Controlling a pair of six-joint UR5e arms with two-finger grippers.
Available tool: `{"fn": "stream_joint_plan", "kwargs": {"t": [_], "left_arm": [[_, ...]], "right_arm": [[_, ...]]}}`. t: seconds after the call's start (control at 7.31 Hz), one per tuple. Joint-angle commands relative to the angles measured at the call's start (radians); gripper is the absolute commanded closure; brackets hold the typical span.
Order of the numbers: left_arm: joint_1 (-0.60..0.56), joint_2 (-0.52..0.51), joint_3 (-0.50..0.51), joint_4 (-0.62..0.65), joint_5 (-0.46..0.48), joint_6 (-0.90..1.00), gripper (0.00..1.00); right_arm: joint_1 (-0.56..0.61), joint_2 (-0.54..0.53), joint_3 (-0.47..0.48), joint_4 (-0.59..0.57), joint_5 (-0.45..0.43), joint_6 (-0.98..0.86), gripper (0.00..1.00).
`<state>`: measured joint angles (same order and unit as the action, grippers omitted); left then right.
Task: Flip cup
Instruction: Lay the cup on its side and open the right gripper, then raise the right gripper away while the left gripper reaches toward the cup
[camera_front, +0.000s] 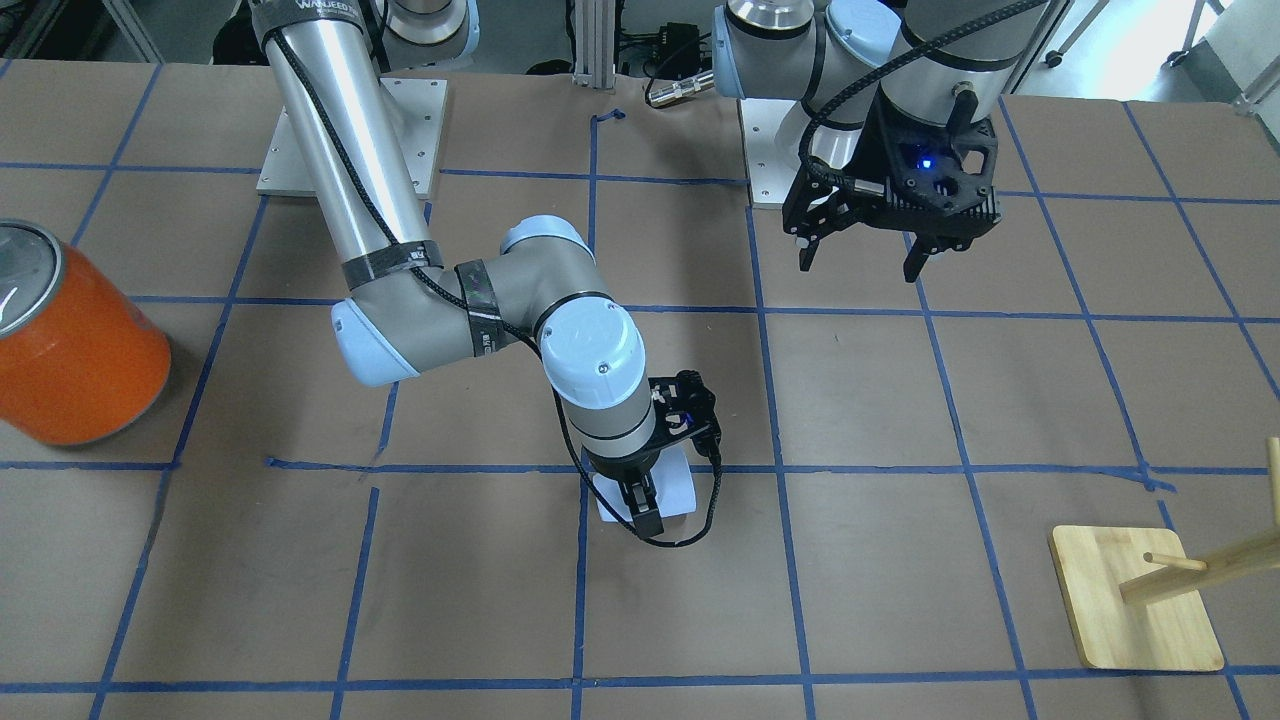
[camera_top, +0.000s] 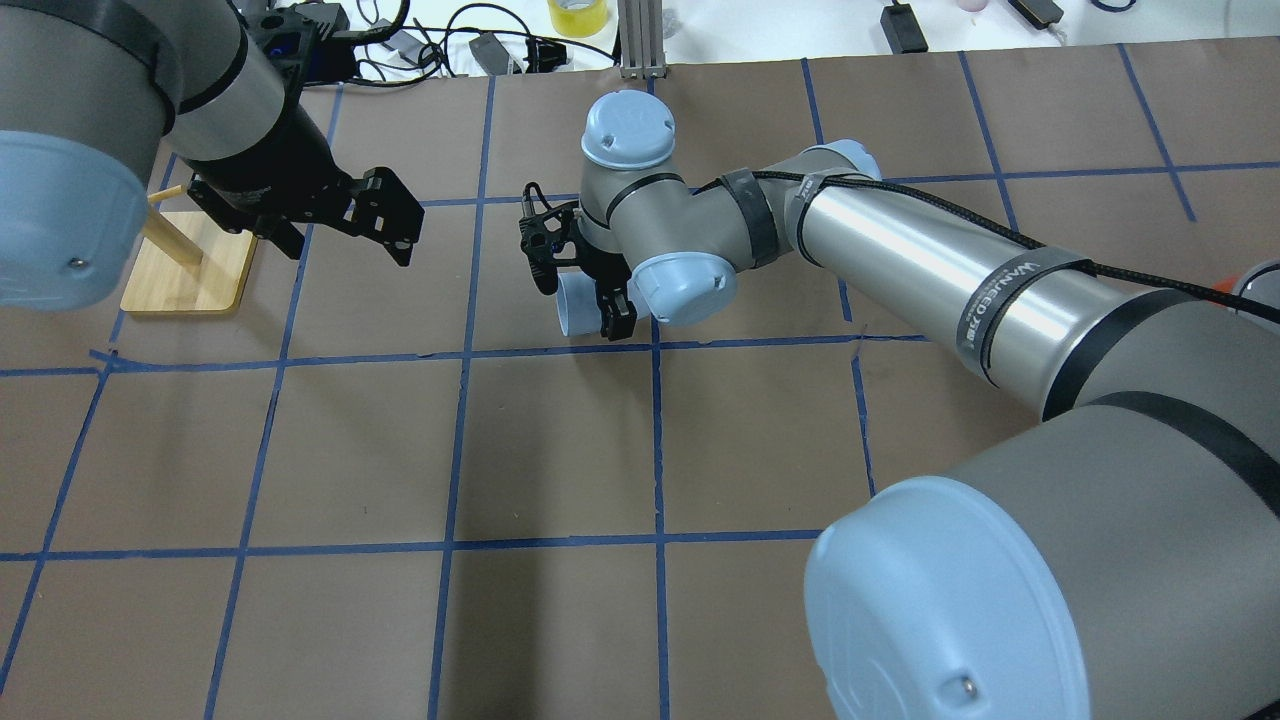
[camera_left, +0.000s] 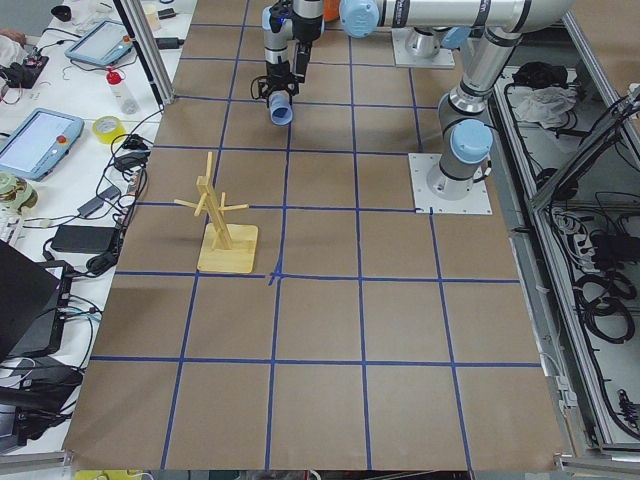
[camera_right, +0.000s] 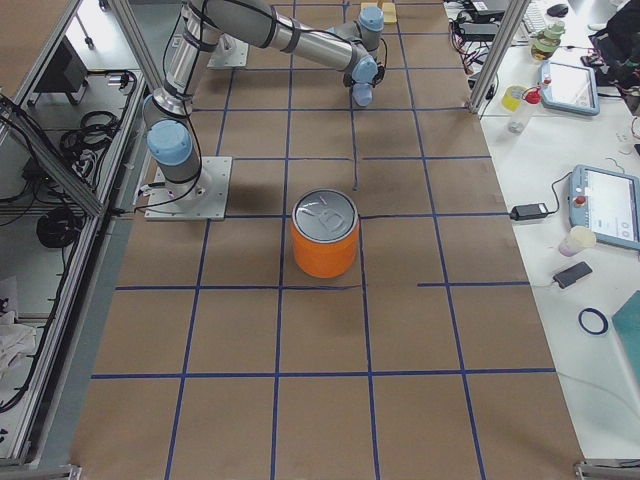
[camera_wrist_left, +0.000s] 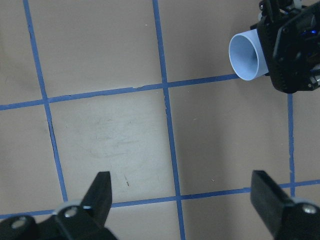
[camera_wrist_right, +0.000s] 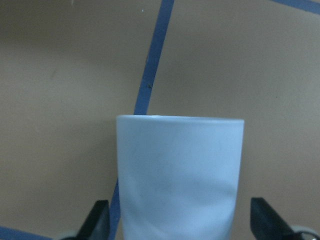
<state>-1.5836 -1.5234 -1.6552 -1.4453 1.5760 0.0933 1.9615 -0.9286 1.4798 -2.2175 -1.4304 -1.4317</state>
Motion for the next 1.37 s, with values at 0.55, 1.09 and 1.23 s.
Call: {"fn": "stream_joint_plan", "kwargs": {"t": [0.55, 1.09, 1.23], "left_arm": [[0.071, -0.016, -0.005, -0.003, -0.332, -0.001, 0.00], [0.129, -0.271, -0.066, 0.251, -0.508, -0.010, 0.00], [0.129, -0.318, -0.067, 0.279, -0.599, -0.029, 0.00]], "right_arm": [[-0.262, -0.440, 0.002, 0.400, -0.041, 0.101, 0.00], [-0.440, -0.576, 0.017, 0.485, -0.061, 0.643, 0.00], [-0.438, -0.611, 0.025, 0.562, -0.062, 0.895, 0.00]]}}
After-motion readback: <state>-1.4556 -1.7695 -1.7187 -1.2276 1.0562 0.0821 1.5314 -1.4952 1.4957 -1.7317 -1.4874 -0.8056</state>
